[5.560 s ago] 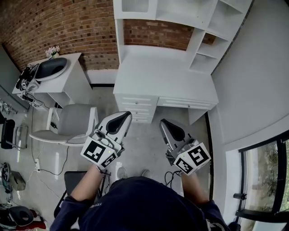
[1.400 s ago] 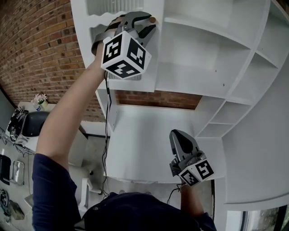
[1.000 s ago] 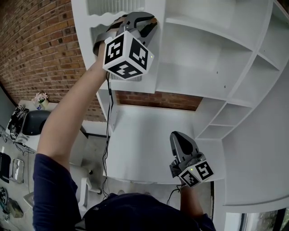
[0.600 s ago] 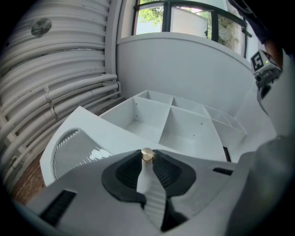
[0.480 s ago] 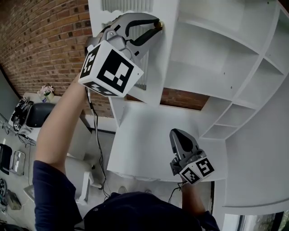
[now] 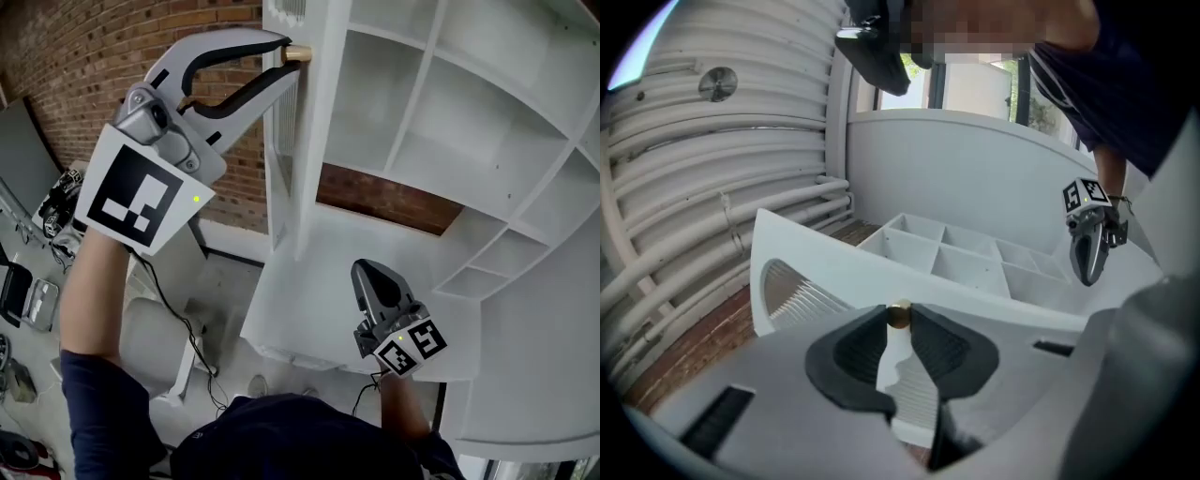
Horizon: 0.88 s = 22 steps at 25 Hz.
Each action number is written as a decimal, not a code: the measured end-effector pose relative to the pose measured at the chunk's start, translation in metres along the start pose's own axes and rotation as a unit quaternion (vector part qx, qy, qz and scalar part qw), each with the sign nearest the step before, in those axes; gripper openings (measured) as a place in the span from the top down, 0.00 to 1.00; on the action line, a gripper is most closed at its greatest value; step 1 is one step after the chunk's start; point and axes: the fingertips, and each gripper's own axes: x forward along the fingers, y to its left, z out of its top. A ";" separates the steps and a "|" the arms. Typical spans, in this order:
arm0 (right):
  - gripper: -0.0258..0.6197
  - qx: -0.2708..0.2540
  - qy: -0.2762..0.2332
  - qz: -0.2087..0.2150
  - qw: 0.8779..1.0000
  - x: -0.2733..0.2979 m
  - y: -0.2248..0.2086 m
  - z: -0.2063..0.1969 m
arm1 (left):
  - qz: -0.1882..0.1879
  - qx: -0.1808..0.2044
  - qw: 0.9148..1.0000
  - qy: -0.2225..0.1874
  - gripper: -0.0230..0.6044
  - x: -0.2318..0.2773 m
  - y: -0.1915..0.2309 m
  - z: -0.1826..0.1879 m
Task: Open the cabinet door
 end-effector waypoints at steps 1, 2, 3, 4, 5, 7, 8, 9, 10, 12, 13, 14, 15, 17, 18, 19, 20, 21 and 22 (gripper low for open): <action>0.93 0.000 0.003 0.008 1.000 0.006 0.006 -0.002 | 0.006 -0.010 1.000 0.004 0.84 -0.013 0.005 -0.006; 0.93 -0.001 0.005 0.015 1.000 0.012 0.013 -0.003 | 0.013 -0.019 1.000 0.008 0.84 -0.026 0.010 -0.012; 0.93 -0.002 0.007 0.022 1.000 0.017 0.020 -0.004 | 0.020 -0.025 0.999 0.011 0.84 -0.037 0.015 -0.018; 0.93 -0.004 0.008 0.027 1.000 0.023 0.027 -0.005 | 0.026 -0.028 0.999 0.015 0.84 -0.047 0.020 -0.023; 0.93 -0.005 0.009 0.031 0.999 0.028 0.034 -0.005 | 0.031 -0.028 0.999 0.019 0.84 -0.056 0.025 -0.028; 0.93 -0.009 0.010 0.036 0.999 0.037 0.045 -0.005 | 0.042 -0.023 0.998 0.028 0.83 -0.072 0.033 -0.037; 0.93 -0.010 0.010 0.038 0.999 0.040 0.049 -0.006 | 0.047 -0.022 0.998 0.032 0.83 -0.078 0.036 -0.041; 0.93 -0.012 0.010 0.040 0.999 0.044 0.053 -0.006 | 0.053 -0.021 0.998 0.036 0.83 -0.084 0.039 -0.046; 0.93 -0.014 0.011 0.042 0.999 0.047 0.056 -0.006 | 0.058 -0.021 0.997 0.040 0.83 -0.089 0.041 -0.050; 0.93 -0.016 0.013 0.046 0.999 0.055 0.062 -0.005 | 0.066 -0.024 0.996 0.049 0.83 -0.096 0.046 -0.060; 0.93 -0.018 0.014 0.048 0.999 0.059 0.065 -0.005 | 0.068 -0.025 0.996 0.053 0.83 -0.099 0.048 -0.065; 0.93 -0.019 0.014 0.049 0.999 0.063 0.068 -0.005 | 0.071 -0.026 0.996 0.056 0.83 -0.102 0.050 -0.070; 0.93 -0.021 0.014 0.051 0.998 0.067 0.072 -0.004 | 0.073 -0.025 0.995 0.059 0.83 -0.105 0.052 -0.074; 0.93 -0.024 0.014 0.054 0.998 0.074 0.079 -0.004 | 0.075 -0.024 0.995 0.060 0.83 -0.111 0.056 -0.080; 0.93 -0.025 0.013 0.055 0.998 0.077 0.083 -0.004 | 0.075 -0.020 0.995 0.061 0.83 -0.114 0.057 -0.082; 0.93 -0.026 0.012 0.055 0.998 0.080 0.086 -0.004 | 0.074 -0.014 0.995 0.063 0.83 -0.116 0.058 -0.083; 0.93 -0.026 0.012 0.055 0.998 0.082 0.088 -0.004 | 0.074 -0.008 0.995 0.066 0.83 -0.117 0.058 -0.083; 0.93 -0.026 0.011 0.054 0.998 0.083 0.089 -0.004 | 0.075 -0.003 0.995 0.069 0.83 -0.117 0.058 -0.083; 0.93 -0.027 0.011 0.053 0.998 0.084 0.090 -0.004 | 0.077 0.001 0.995 0.070 0.83 -0.117 0.057 -0.083</action>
